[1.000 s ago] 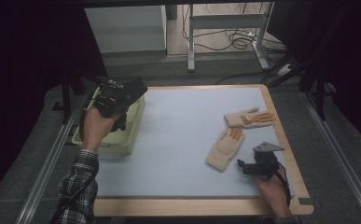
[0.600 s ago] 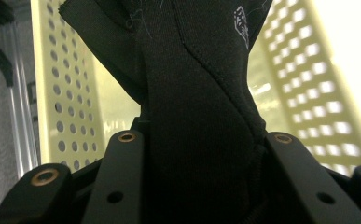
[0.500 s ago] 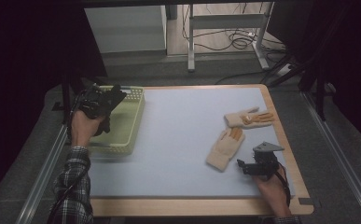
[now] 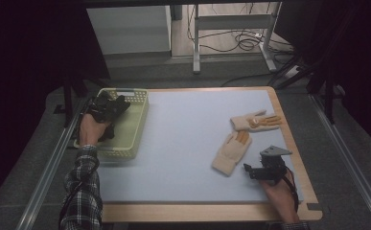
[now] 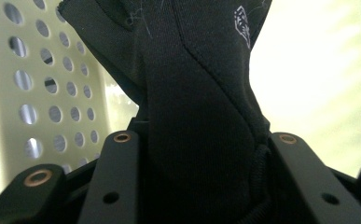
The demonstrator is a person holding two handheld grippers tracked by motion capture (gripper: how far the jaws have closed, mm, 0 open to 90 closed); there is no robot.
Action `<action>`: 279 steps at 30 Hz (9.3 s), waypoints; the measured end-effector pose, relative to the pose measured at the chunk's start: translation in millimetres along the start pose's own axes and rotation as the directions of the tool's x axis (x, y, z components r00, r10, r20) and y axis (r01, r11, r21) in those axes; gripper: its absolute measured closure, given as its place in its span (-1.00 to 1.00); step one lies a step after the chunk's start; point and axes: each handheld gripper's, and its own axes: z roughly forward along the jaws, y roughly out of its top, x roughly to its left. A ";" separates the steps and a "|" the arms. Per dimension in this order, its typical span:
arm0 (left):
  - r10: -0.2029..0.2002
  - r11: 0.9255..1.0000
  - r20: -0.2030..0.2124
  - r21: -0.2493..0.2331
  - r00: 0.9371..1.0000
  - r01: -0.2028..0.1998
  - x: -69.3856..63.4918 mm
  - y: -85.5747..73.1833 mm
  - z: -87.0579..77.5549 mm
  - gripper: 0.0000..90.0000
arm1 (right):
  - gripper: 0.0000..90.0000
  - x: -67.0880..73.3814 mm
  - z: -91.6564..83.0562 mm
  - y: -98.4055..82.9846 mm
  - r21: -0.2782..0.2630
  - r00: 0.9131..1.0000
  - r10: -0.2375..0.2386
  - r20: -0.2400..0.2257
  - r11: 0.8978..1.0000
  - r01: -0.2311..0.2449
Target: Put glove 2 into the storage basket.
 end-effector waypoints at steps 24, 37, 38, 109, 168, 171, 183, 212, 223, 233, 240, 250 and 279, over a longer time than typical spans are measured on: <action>0.002 0.995 0.075 -0.098 0.997 0.006 11.8 -13.6 -15.8 -0.90 | -0.65 0.1 0.0 0.0 0.000 1.000 -0.001 0.000 1.000 0.001; 0.123 0.958 0.154 -0.278 0.980 -0.076 -8.3 -30.1 -44.6 -0.98 | -0.65 0.1 0.0 0.0 0.000 1.000 -0.001 0.000 1.000 0.001; 0.130 0.954 0.155 -0.288 0.979 -0.081 -10.4 -30.8 -46.3 -0.98 | -0.65 0.1 -0.1 0.0 0.000 1.000 -0.001 0.000 1.000 0.001; 0.451 0.826 0.209 -0.467 0.868 -0.316 -191.6 -158.0 -4.9 -1.00 | -0.65 -0.3 0.0 0.1 0.002 1.000 0.001 -0.002 1.000 -0.001; 0.426 0.848 0.255 -0.448 0.868 -0.284 -188.3 -156.2 -0.2 -1.00 | -0.64 99.4 59.7 88.7 -0.013 0.939 -0.132 -0.317 0.991 0.135; 0.426 0.848 0.256 -0.448 0.868 -0.284 -188.3 -156.2 -0.2 -1.00 | -0.67 90.5 50.9 87.8 -0.017 0.944 -0.105 -0.312 0.994 0.105; 0.427 0.848 0.256 -0.447 0.867 -0.285 -188.1 -156.1 -0.2 -1.00 | 0.70 47.4 41.7 54.8 0.022 0.980 -0.065 -0.188 0.997 0.071; 0.426 0.848 0.256 -0.448 0.868 -0.284 -188.2 -156.1 -0.2 -1.00 | 0.35 -35.5 45.6 81.1 -0.033 0.996 0.084 0.021 0.996 -0.084; 0.427 0.848 0.256 -0.447 0.867 -0.286 -188.1 -156.1 -0.2 -1.00 | -0.07 -77.9 61.0 94.9 -0.038 0.968 0.206 0.141 0.978 -0.203; 0.427 0.848 0.256 -0.447 0.867 -0.286 -188.1 -156.1 -0.2 -1.00 | -0.01 -81.8 89.9 99.8 0.013 0.958 0.173 0.230 0.983 -0.181; 0.427 0.848 0.256 -0.447 0.867 -0.286 -188.1 -156.2 -0.2 -1.00 | 0.40 -77.7 81.9 101.2 0.039 0.963 0.103 0.249 0.992 -0.116; 0.427 0.848 0.256 -0.447 0.867 -0.285 -188.1 -156.1 -0.2 -1.00 | 0.40 -68.3 45.9 100.3 -0.037 0.987 0.051 0.150 0.998 -0.046; 0.423 0.849 0.257 -0.448 0.869 -0.281 -188.4 -156.1 -0.1 -1.00 | 0.39 50.1 -15.6 109.7 -0.232 0.861 -0.366 -0.353 0.926 0.298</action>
